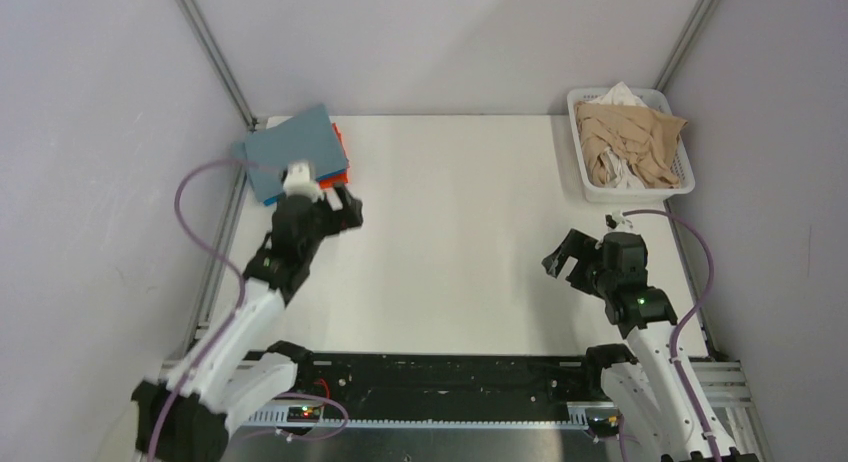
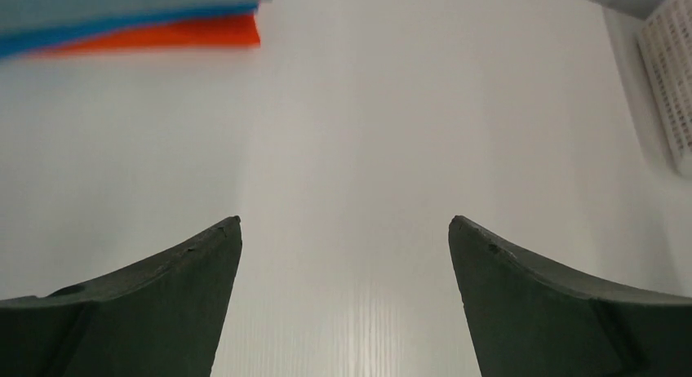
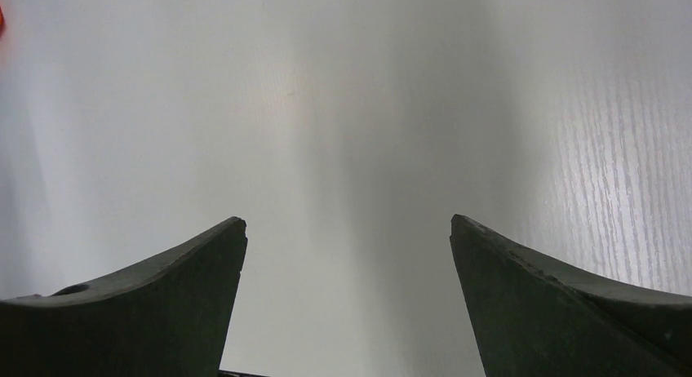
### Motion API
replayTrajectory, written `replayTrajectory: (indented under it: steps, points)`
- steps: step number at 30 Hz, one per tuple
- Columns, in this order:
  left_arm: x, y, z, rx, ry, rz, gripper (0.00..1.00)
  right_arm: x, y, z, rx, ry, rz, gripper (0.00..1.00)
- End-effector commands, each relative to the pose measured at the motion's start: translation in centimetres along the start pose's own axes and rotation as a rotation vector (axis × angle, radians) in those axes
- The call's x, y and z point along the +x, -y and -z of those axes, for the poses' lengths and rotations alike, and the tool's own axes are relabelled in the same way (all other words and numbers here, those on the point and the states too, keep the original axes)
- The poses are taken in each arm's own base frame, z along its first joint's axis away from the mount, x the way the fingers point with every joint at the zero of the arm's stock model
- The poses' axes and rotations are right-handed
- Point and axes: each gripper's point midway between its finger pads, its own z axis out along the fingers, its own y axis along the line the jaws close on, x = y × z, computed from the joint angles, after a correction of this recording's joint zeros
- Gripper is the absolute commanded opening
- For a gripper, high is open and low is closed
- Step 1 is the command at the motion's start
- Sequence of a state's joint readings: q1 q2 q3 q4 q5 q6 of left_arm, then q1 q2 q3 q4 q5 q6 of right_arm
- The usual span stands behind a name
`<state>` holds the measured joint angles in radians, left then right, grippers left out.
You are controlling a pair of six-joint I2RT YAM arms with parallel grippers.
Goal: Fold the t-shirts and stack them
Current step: Reset both arms
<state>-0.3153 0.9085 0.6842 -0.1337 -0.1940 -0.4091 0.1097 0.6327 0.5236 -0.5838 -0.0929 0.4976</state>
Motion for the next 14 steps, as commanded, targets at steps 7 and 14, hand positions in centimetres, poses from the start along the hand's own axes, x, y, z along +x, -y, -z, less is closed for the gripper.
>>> replayTrajectory:
  steps: [7, 14]
  points:
    - [7.4, -2.4, 6.4, 0.141, 0.125, 0.19, 1.0, -1.2, 0.1, -0.1, 0.007, 0.098, -0.021, 1.0]
    - [7.1, -2.5, 6.8, 0.142, 0.139, 0.193, 1.0, -1.0, -0.4, 0.3, -0.034, 0.131, -0.006, 0.99]
